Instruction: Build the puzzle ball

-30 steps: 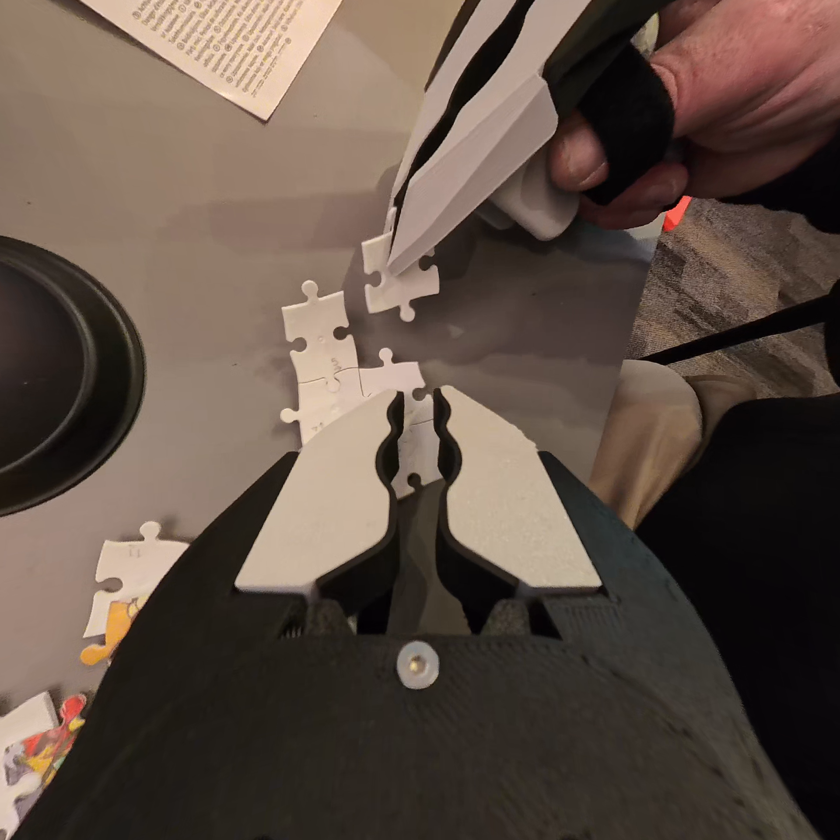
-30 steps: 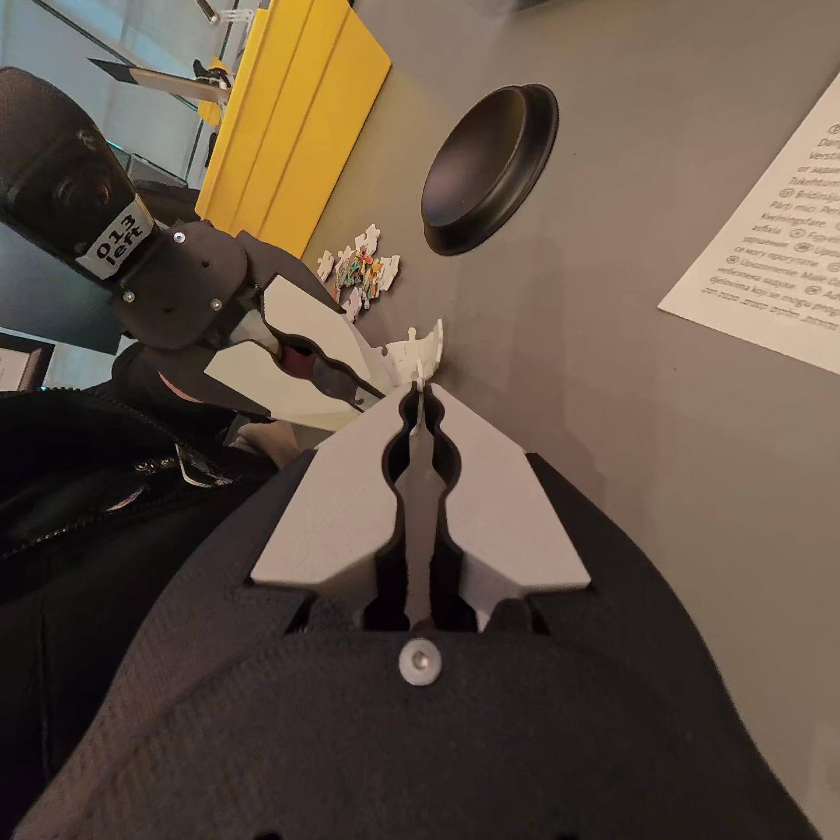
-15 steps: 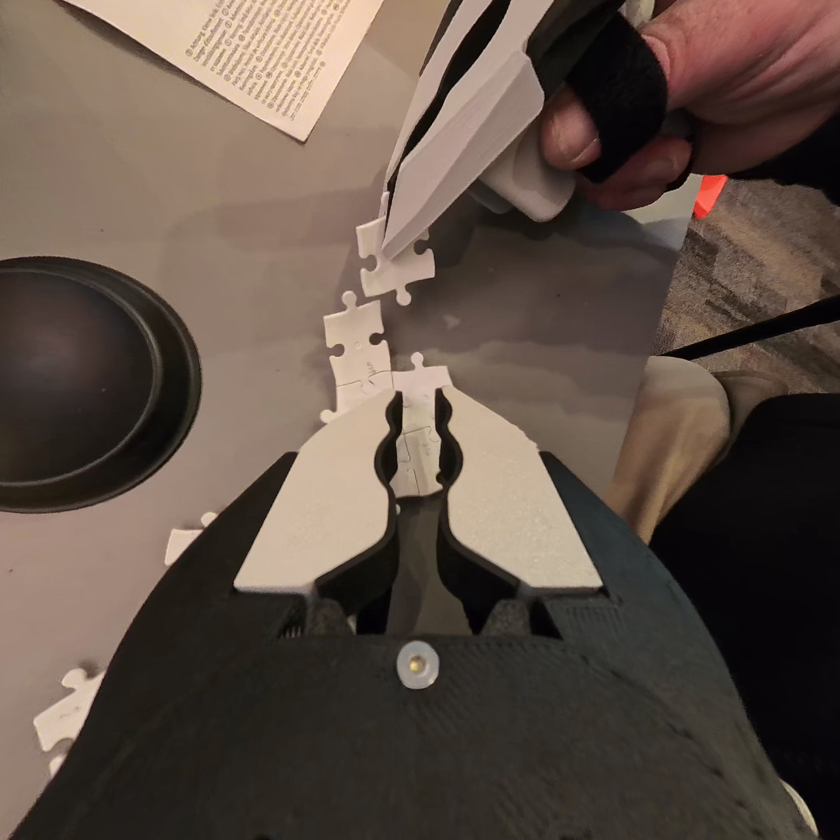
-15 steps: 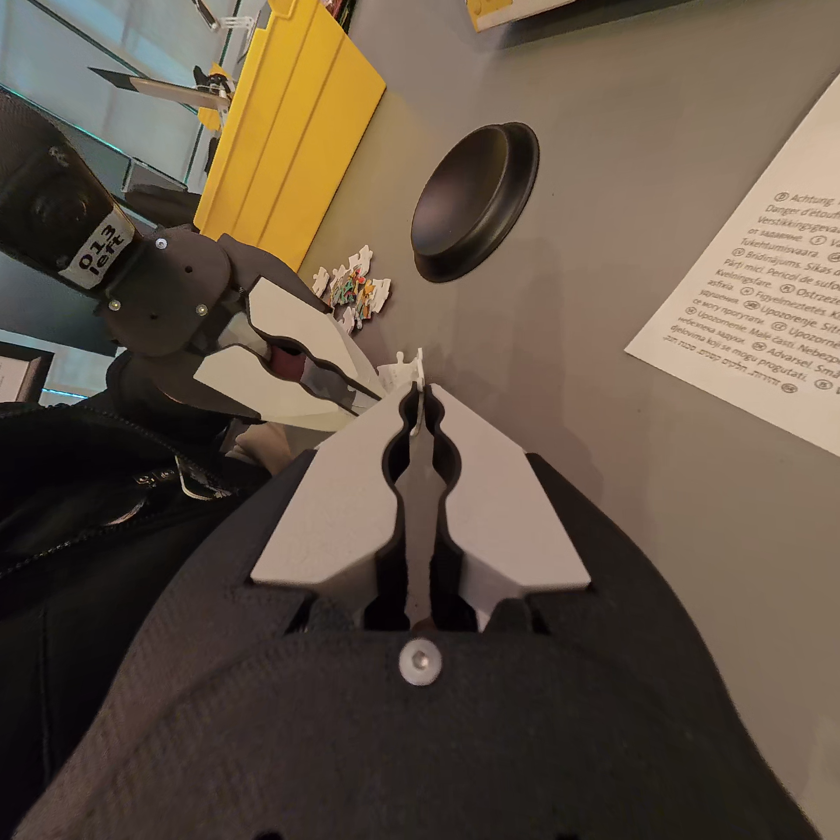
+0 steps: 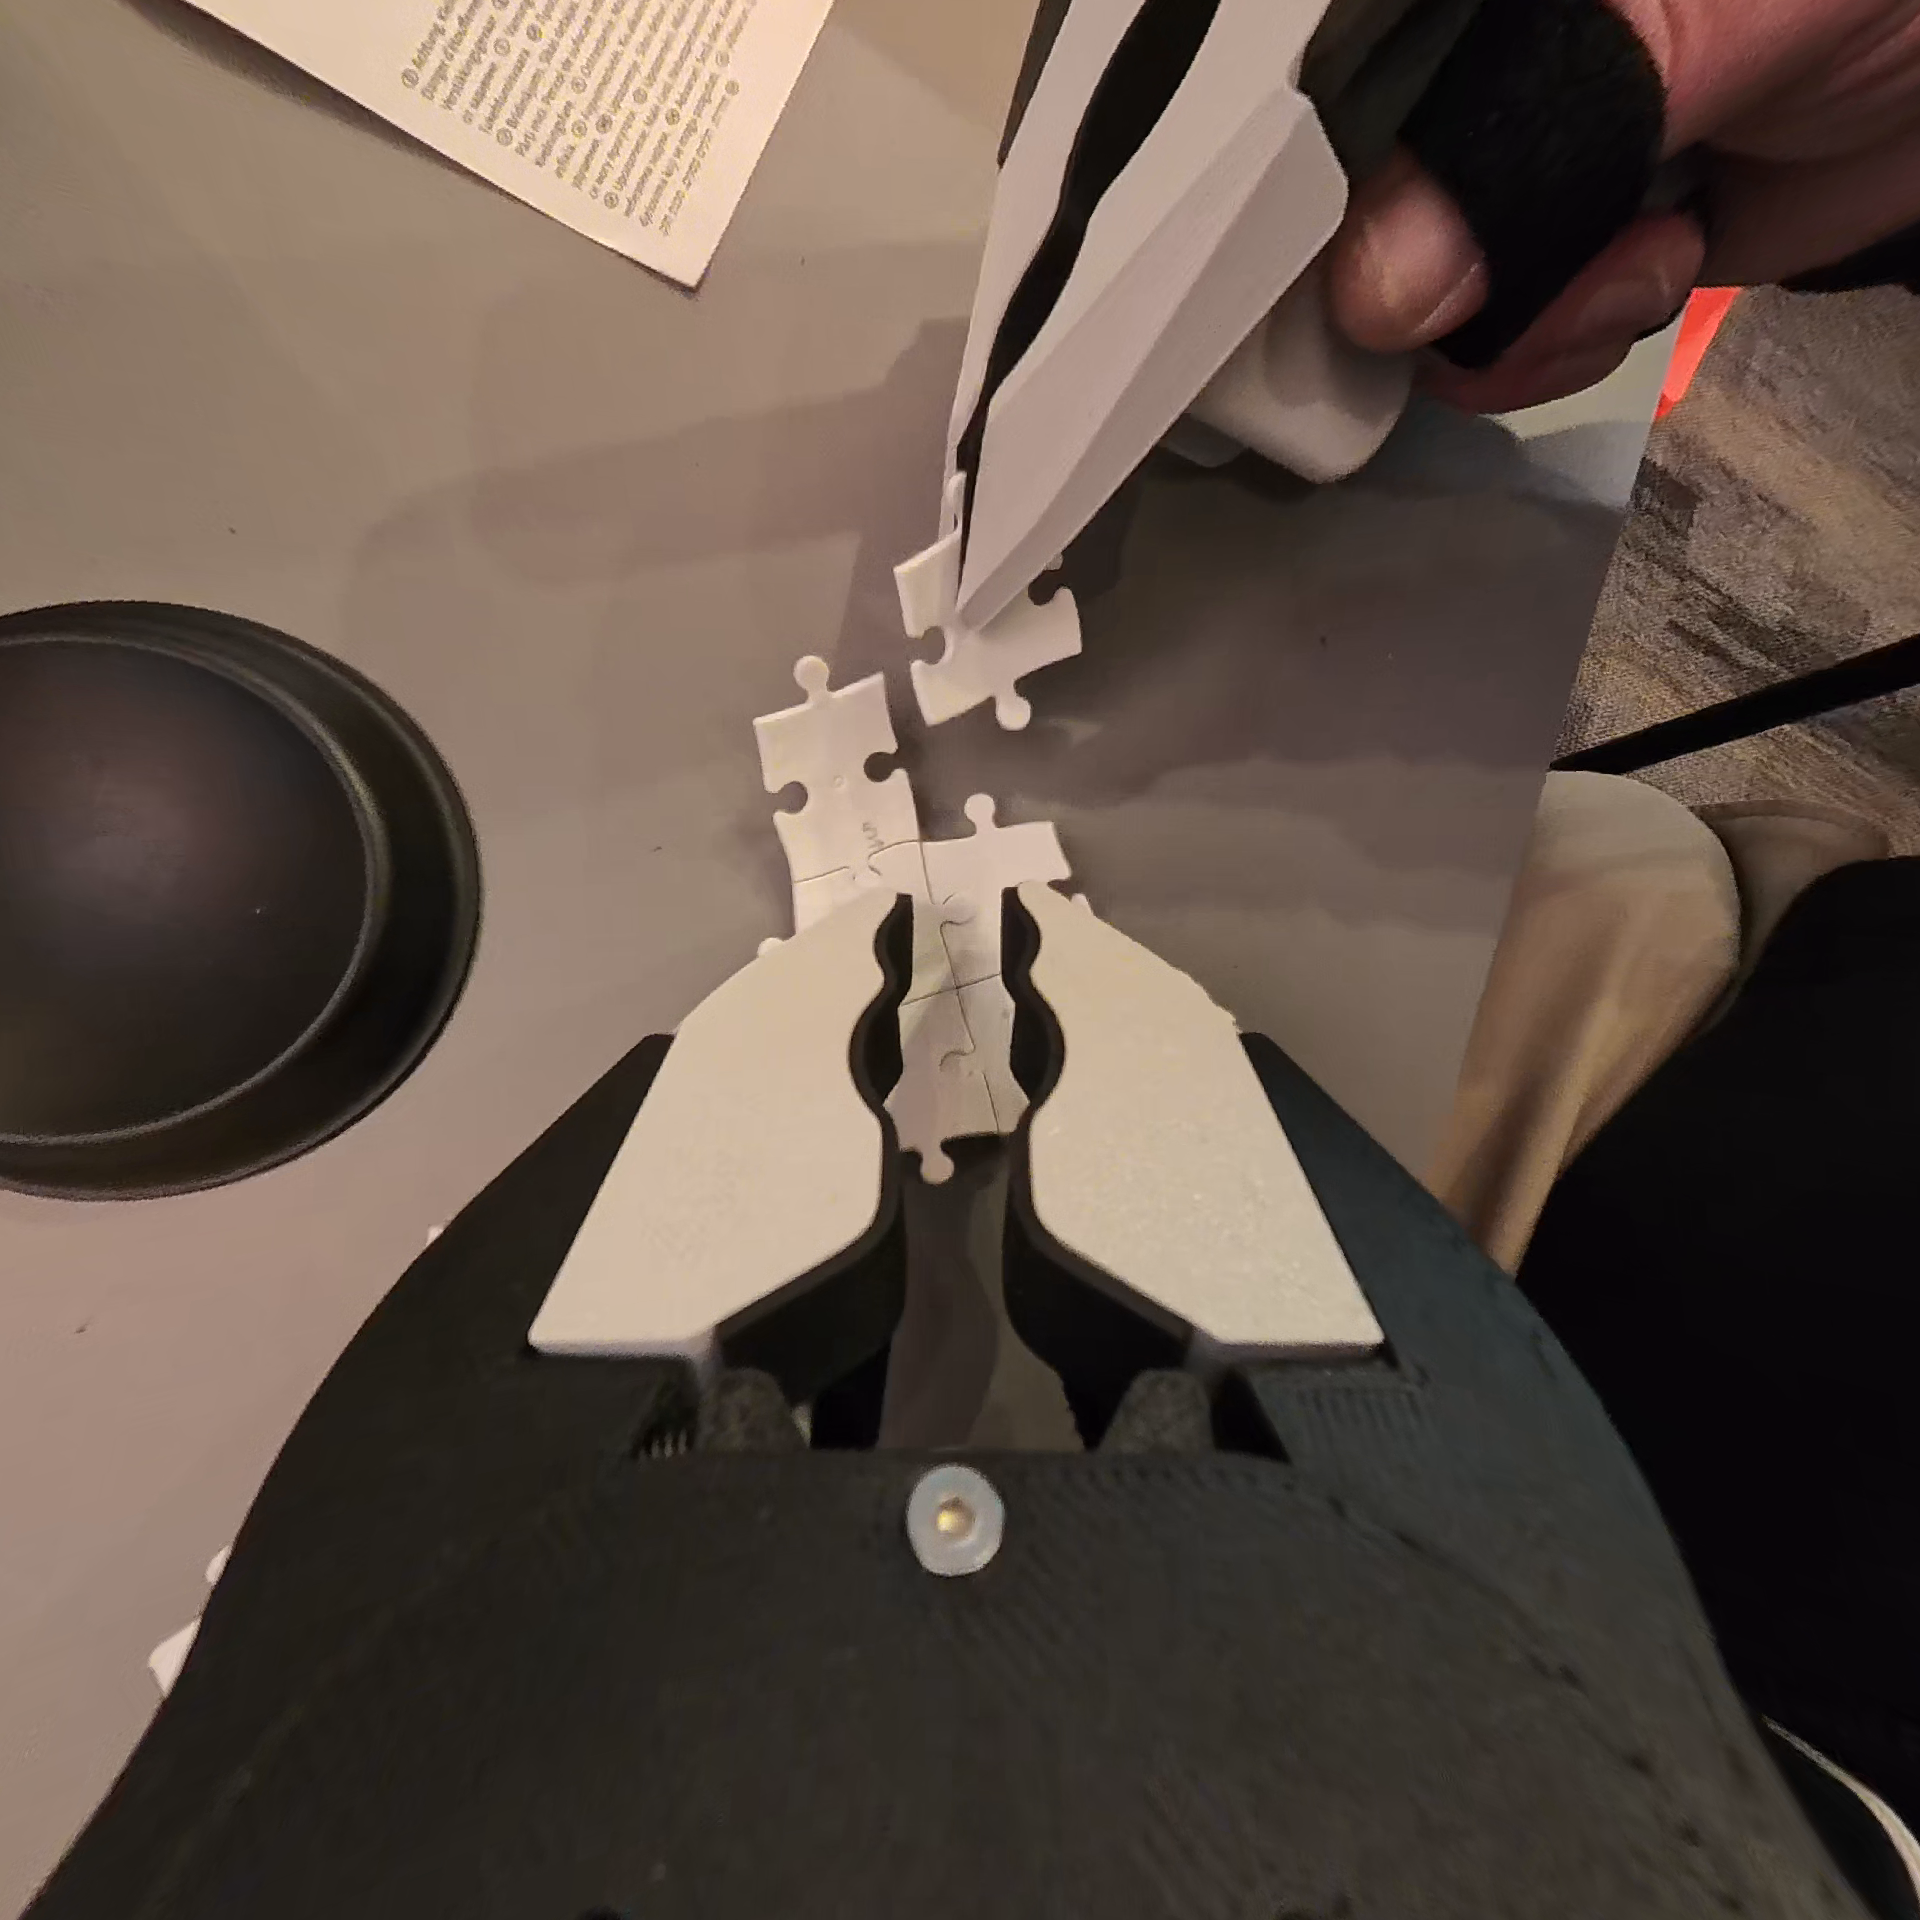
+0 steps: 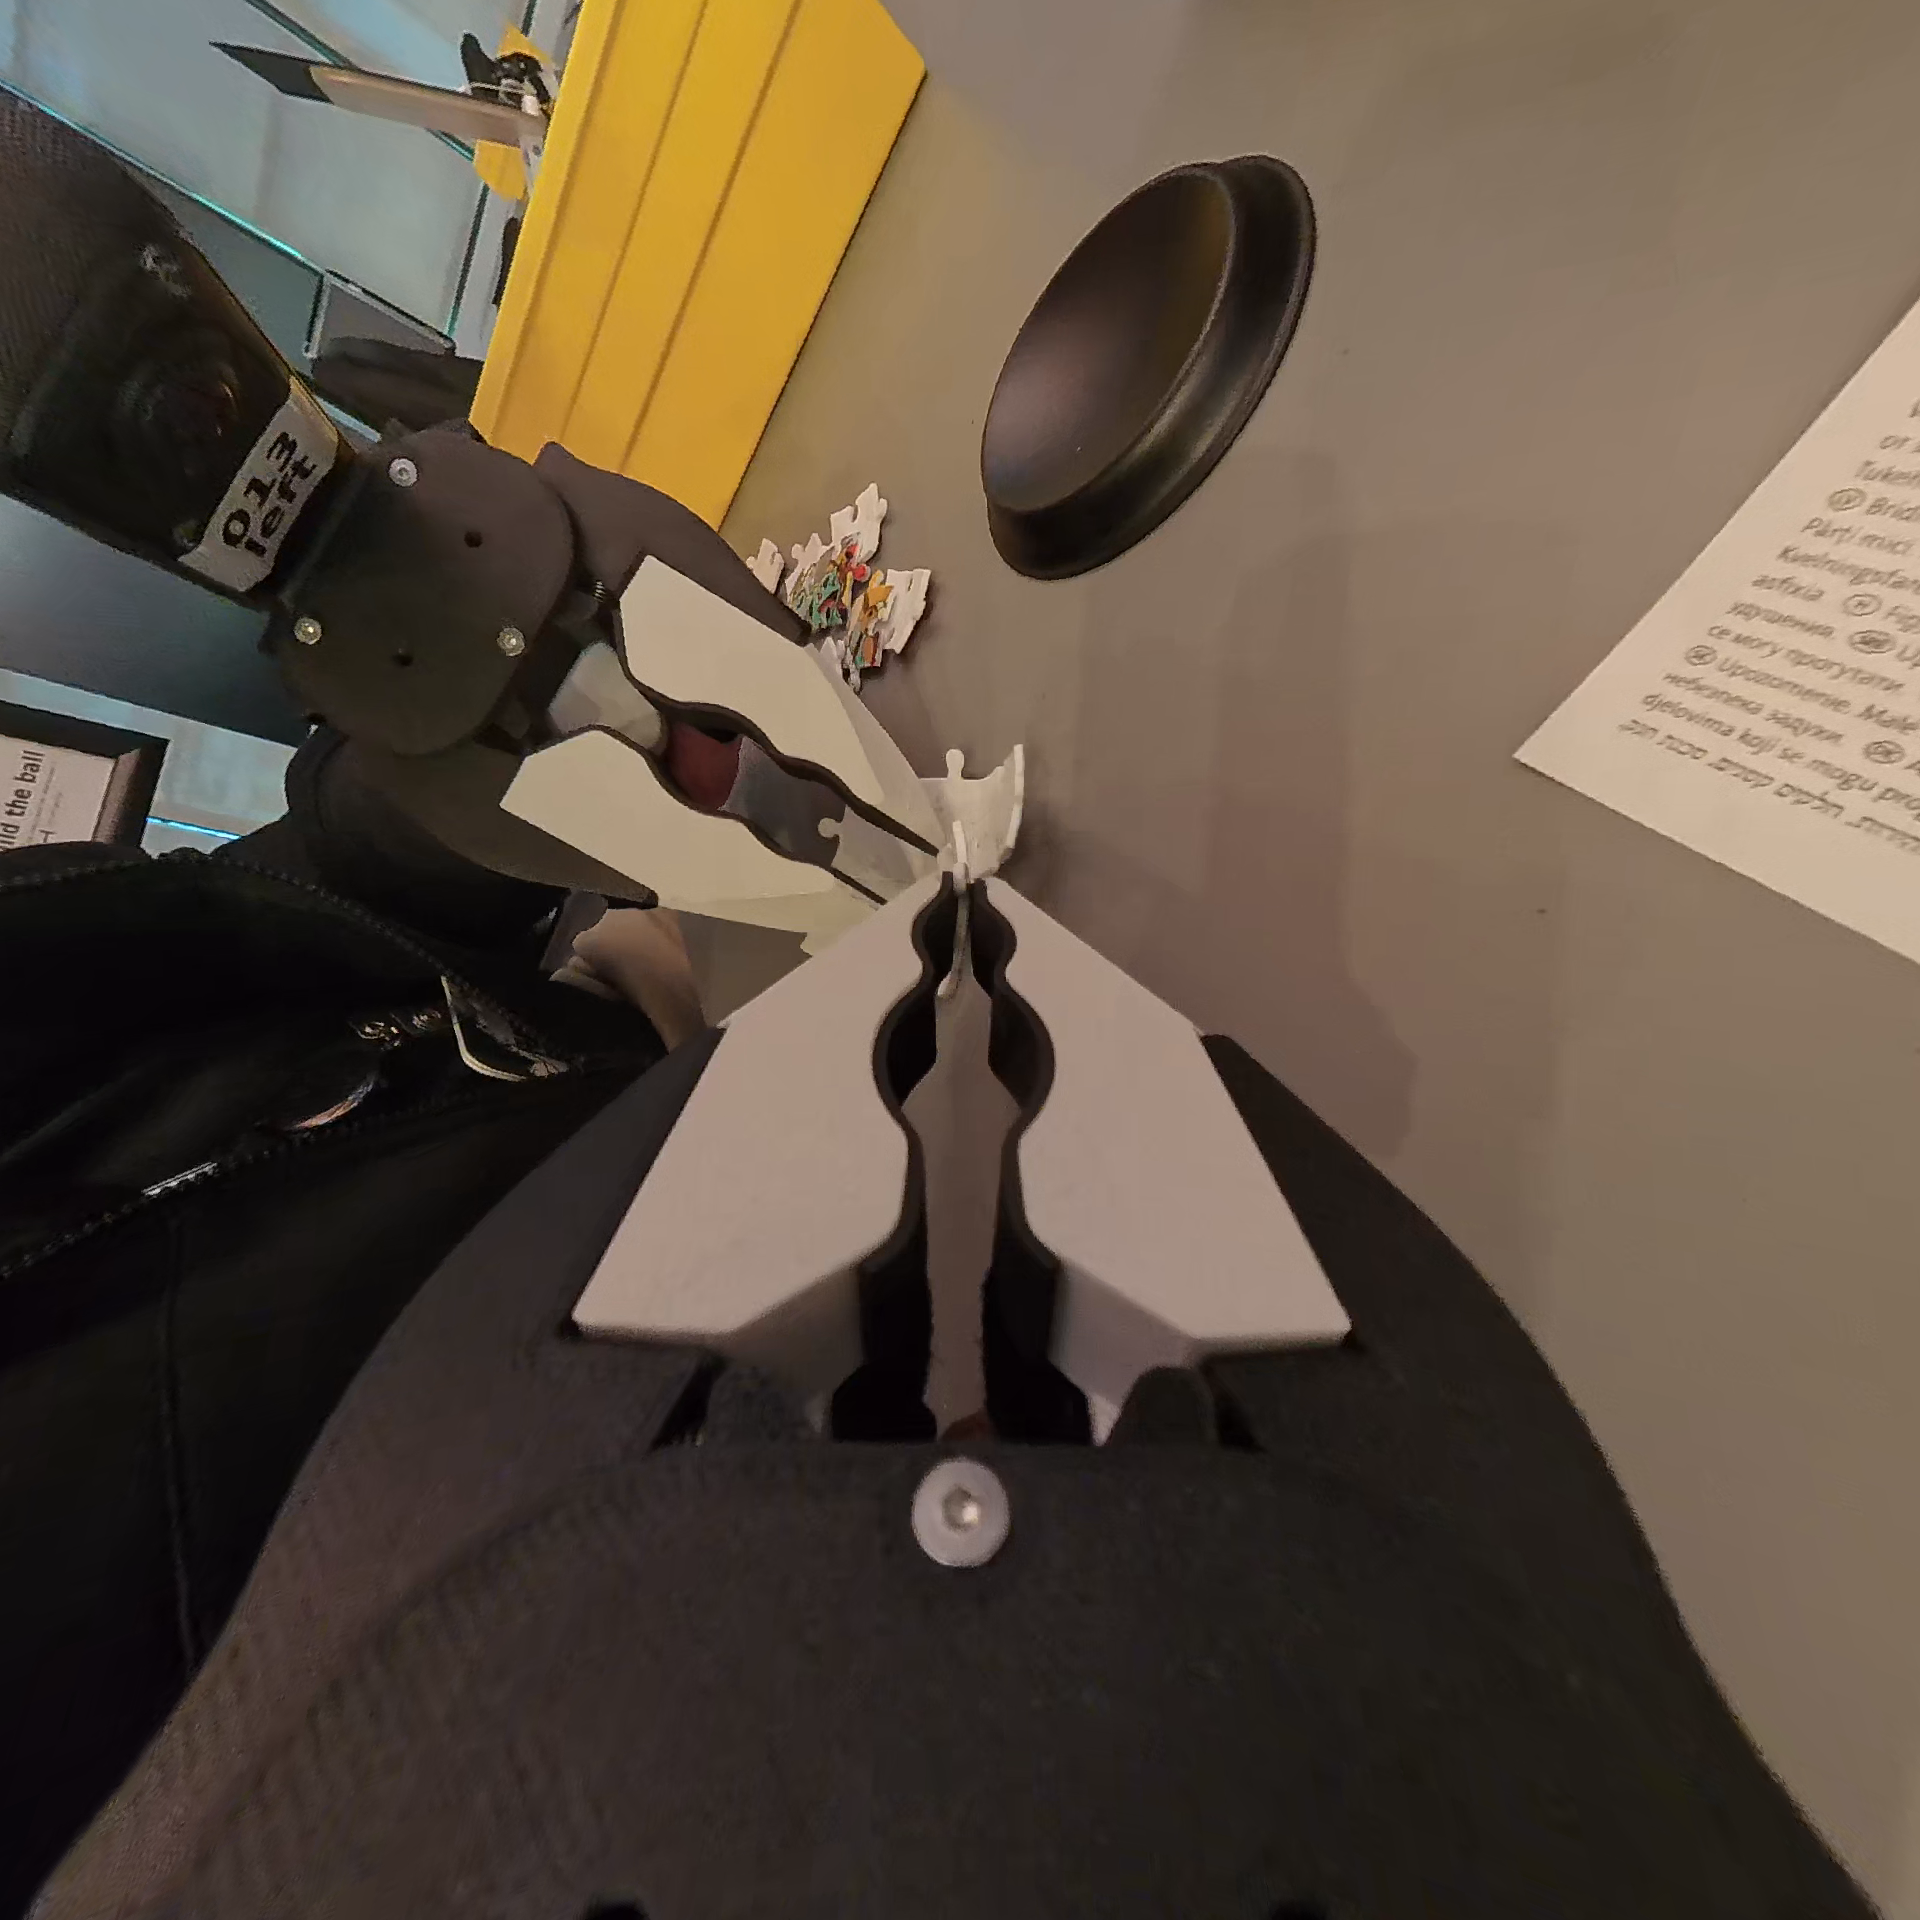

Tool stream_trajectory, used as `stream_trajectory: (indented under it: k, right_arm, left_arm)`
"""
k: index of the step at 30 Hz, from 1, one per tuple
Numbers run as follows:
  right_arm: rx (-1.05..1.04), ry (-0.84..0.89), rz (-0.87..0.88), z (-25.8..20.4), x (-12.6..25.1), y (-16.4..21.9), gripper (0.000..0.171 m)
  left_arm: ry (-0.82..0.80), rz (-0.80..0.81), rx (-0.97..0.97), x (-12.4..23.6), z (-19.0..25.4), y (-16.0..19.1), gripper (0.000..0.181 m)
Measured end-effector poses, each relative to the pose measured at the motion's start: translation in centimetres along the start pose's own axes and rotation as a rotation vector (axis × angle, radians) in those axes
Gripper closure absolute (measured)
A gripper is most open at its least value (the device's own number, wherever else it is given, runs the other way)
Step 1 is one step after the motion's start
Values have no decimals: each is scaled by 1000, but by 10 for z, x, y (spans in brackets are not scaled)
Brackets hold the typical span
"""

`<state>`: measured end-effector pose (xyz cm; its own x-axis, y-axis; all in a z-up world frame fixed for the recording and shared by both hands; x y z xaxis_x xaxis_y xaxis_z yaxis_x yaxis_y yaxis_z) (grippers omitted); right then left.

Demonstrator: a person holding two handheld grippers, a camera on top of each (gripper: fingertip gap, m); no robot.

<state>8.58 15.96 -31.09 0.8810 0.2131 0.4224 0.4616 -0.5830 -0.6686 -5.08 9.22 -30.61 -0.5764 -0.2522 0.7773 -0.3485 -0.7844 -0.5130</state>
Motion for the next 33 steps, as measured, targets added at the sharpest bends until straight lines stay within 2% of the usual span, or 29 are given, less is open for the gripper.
stream_trajectory:
  k: [20,27,30,33]
  right_arm:
    - [-49,2,20,2,13,14,170]
    - [-7,52,-38,1,14,19,170]
    - [12,69,-30,1,15,16,170]
    - [8,72,-7,1,16,11,170]
  left_arm:
    - [-65,41,68,-9,5,-4,165]
    - [-62,77,99,1,4,-7,157]
    - [-41,15,62,6,1,-3,156]
    - [-99,-48,37,4,1,3,154]
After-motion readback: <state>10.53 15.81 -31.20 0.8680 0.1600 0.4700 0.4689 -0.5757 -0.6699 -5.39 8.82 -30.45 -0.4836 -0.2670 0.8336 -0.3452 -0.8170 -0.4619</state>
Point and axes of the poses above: each gripper's, where its closed fingertips meet, x back along the fingers, y out of its underside, z = x × y across the jaws, the point moved 8 cm from there along x, back along the fingers, and after that the axes turned 14 degrees about x, right-handed, at the moved point
